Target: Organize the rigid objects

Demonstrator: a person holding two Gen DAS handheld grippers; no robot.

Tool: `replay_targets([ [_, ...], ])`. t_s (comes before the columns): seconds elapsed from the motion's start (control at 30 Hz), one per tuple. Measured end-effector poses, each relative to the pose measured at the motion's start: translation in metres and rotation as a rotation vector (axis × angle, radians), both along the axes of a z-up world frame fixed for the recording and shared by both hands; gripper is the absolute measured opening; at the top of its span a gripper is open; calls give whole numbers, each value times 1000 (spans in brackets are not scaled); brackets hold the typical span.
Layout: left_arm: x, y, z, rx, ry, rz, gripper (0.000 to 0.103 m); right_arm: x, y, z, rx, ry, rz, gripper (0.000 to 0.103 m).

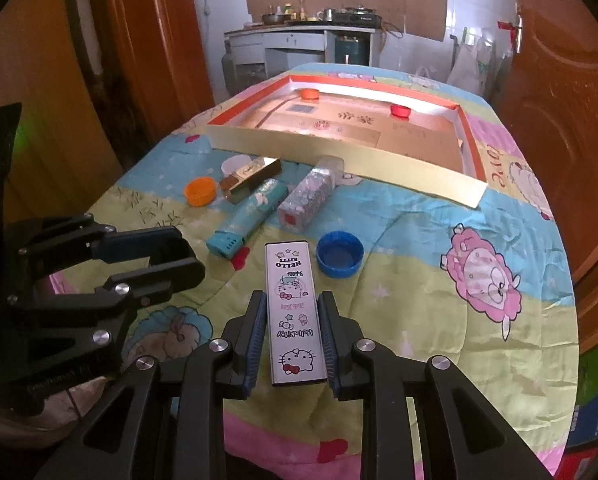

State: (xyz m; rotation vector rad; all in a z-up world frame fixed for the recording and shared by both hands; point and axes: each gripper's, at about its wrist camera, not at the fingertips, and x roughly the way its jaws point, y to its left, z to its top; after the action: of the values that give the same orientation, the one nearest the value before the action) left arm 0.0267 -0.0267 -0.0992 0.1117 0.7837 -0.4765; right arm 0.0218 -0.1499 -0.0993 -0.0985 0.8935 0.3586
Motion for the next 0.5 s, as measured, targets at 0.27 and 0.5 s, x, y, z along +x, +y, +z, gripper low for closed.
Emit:
replay_targets([
  [0.27,8,4,11,-15,-12,21,30,6,0,11,8,-23,-6,27],
  [0.5,21,4,20,-27,-24,36,30,16,-3,18,21,-34,-17,27],
])
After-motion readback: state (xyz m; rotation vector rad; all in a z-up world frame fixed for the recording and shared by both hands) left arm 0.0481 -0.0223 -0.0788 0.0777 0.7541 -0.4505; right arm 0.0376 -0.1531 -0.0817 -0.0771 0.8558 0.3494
